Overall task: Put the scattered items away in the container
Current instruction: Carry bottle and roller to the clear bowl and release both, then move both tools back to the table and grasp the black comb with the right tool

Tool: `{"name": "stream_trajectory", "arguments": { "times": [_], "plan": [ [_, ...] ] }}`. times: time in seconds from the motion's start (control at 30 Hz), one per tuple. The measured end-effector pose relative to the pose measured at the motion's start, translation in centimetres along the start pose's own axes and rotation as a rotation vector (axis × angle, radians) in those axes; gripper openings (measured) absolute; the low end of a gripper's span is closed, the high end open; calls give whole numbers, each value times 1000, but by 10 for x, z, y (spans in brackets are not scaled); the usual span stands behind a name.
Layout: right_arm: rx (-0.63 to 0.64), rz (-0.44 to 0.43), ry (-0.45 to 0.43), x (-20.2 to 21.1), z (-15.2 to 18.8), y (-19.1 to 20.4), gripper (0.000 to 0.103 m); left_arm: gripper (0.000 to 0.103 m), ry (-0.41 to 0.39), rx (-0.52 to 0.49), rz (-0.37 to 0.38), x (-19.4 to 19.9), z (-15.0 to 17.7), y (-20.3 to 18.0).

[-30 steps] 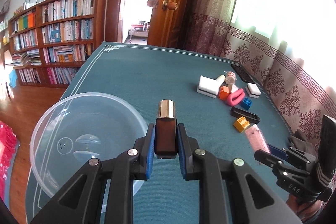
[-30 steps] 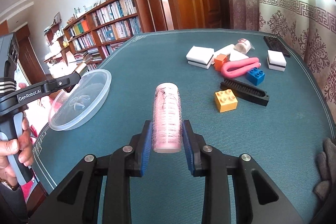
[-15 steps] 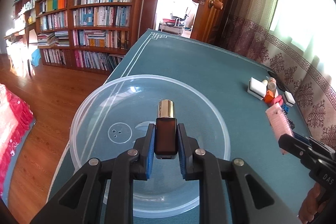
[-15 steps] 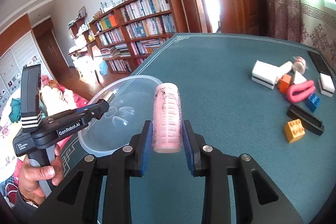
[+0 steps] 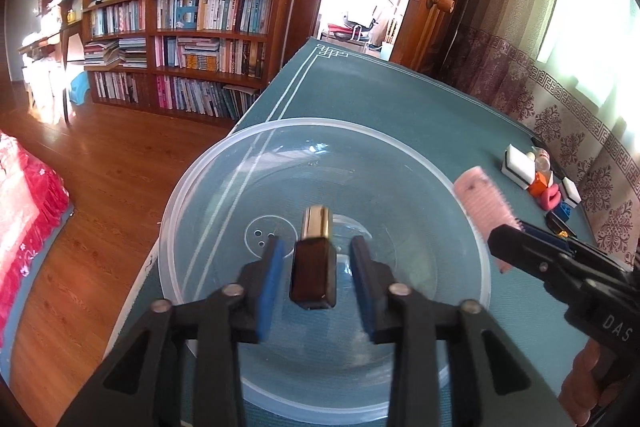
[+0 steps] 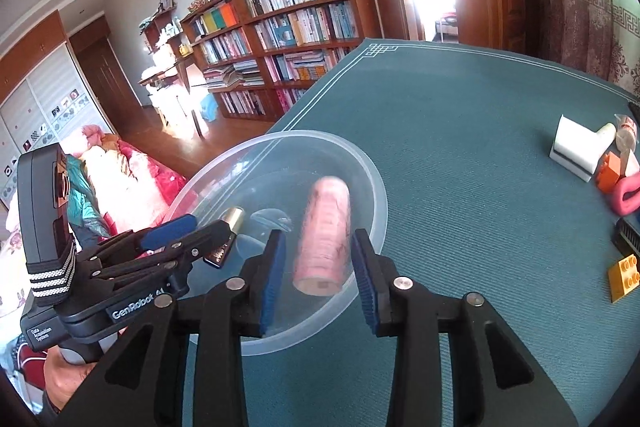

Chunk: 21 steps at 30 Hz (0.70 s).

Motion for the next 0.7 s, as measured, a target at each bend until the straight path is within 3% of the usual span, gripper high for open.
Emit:
{"name": "stream_trajectory", "arguments": {
  "times": [0.03,0.1,0.27,0.33,0.4,0.53,0.57,0.63,0.7],
  "plan": [
    [-3,3,-4,-1,1,-1,55,83,-14,-2,-10,2,0,0],
    [-7,6,-24,2,1,-5,61,84,-47,-26,-38,8,-1,-2],
    [-13,24,-47,10,5,-14,61,87,-84,-59,-75,14,-3,-7],
    [-20,42,-65,17,7,-18,61,94,-94,-69,-86,15,-2,-9],
    [-30,61,-96,29,10,-23,61,102,-104,-74,-96,16,-1,-12],
    [-25,114,-197,59,15,-29,62,103,-141,-81,-85,22,-2,-19],
    [-19,132,-223,67,15,-30,64,103,-149,-85,-85,23,-3,-20],
    [-10,164,-281,81,18,-34,82,103,-163,-92,-85,26,-3,-25],
    [-10,198,-344,94,23,-40,88,103,-173,-100,-80,29,-3,-30]
  ]
}}
Point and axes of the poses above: each gripper's, at about its wrist camera, not at the fingertips, and x roughly against the way its jaws point, y to its left, z to its underside, the point moved 2 cm from there along -x, roughly the way its jaws point, and after that the axes turned 6 degrees about z, right-handed, at the moved point
